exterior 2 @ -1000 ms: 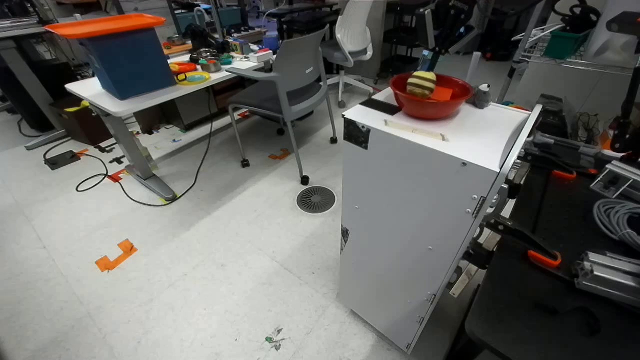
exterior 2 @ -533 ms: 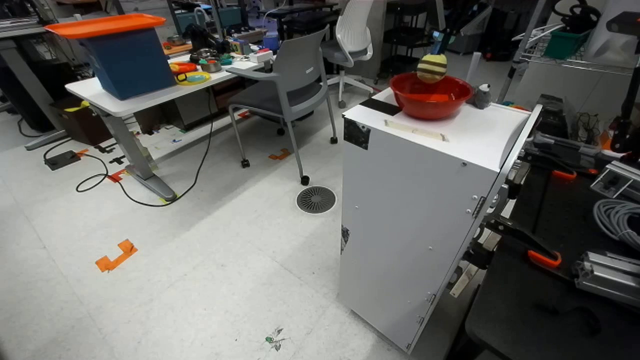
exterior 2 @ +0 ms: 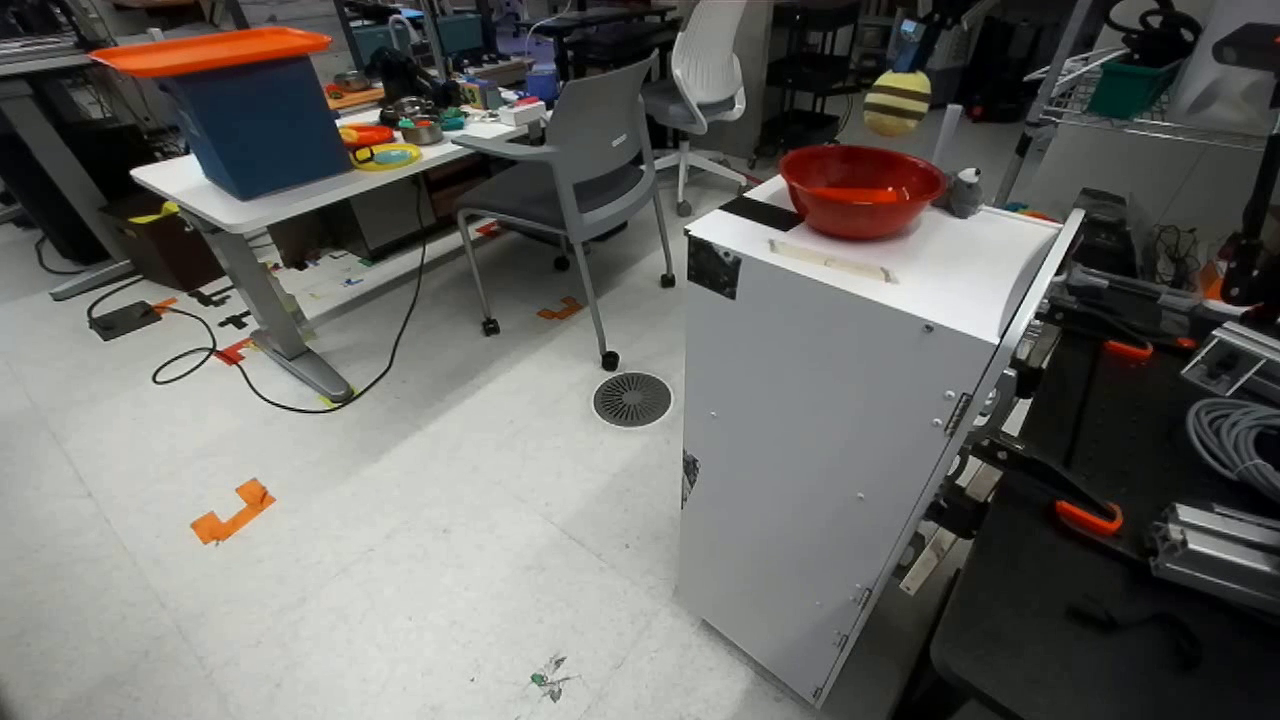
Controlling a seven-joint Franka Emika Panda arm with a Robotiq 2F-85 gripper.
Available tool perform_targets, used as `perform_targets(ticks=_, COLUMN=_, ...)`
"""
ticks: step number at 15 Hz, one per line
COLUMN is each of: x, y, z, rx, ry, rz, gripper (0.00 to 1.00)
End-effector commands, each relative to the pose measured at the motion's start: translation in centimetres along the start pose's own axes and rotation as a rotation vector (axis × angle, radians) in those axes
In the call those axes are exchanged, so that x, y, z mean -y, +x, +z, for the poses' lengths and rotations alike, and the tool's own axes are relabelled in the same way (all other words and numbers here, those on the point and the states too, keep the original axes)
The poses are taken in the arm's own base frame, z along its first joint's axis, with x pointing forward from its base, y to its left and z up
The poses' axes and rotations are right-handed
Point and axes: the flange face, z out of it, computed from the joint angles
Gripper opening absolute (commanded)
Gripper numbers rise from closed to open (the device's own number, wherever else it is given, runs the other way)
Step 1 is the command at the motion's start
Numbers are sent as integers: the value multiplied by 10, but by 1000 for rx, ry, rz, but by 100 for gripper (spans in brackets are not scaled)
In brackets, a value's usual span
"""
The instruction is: Remove the yellow plushy from the red bowl and put it on top of the shelf
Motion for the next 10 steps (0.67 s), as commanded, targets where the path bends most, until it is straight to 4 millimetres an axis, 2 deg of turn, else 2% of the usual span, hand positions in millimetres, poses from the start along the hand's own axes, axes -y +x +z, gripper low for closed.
perform_targets(ticks=1, x=-3, y=-29, z=-8, rx=38, ry=-23, rz=-100, gripper=0)
perform_targets(ticks=4, x=-12, y=-42, z=-6, rx=48, ry=-44, rz=-205, gripper=0)
perform_targets(ticks=10, x=-28, y=-59, z=-2, rx=81, ry=-82, rz=-298, gripper=0)
